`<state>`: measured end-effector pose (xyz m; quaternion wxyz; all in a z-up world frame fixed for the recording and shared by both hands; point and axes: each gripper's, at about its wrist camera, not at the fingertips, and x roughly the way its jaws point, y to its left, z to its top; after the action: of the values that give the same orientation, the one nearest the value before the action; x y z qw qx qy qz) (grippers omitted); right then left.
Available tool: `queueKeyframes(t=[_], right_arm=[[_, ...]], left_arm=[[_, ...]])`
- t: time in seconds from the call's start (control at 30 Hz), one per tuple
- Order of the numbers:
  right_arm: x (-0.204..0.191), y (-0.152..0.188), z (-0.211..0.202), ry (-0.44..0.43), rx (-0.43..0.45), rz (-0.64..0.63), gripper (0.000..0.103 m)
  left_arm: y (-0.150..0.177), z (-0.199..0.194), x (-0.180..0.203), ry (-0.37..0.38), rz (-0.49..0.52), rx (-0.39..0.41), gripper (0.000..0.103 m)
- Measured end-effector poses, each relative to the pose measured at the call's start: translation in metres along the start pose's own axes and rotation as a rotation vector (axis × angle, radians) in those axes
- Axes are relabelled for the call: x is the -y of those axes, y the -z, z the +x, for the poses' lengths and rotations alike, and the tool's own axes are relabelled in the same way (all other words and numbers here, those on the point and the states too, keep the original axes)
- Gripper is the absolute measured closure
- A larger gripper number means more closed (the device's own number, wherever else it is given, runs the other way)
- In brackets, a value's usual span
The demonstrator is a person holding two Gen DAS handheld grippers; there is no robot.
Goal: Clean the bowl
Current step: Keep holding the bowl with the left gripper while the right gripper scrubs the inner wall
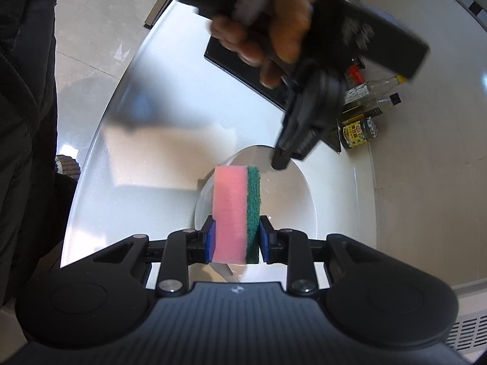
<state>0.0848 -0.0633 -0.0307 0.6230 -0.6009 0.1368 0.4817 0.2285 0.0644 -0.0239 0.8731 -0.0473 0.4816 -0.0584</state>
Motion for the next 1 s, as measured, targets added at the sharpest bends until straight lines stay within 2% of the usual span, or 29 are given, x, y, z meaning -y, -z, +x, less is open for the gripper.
queueKeyframes(t=[0.1, 0.2, 0.37, 0.53, 0.77, 0.83, 1.0], right_arm=[[0.000, 0.001, 0.002, -0.005, 0.003, -0.013, 0.078], [-0.001, -0.002, 0.002, -0.012, 0.011, -0.024, 0.078], [-0.001, -0.005, -0.002, -0.011, 0.025, -0.038, 0.078], [0.004, 0.002, -0.001, 0.005, -0.003, -0.032, 0.078], [0.007, 0.004, 0.001, -0.006, 0.000, 0.004, 0.078], [0.008, 0.003, 0.001, -0.015, 0.007, 0.002, 0.078], [0.010, 0.002, 0.001, -0.028, 0.021, -0.005, 0.078]], left_arm=[[0.011, -0.006, 0.004, -0.036, 0.002, 0.007, 0.089], [0.011, -0.003, 0.004, -0.036, 0.019, -0.003, 0.092], [-0.014, 0.012, 0.000, 0.005, 0.093, -0.018, 0.095], [-0.032, 0.024, 0.003, 0.014, 0.087, -0.035, 0.095], [0.003, -0.002, 0.007, -0.043, -0.022, -0.017, 0.089], [0.007, -0.004, 0.011, -0.072, -0.016, -0.018, 0.090], [0.008, 0.000, 0.008, -0.077, -0.013, -0.010, 0.093]])
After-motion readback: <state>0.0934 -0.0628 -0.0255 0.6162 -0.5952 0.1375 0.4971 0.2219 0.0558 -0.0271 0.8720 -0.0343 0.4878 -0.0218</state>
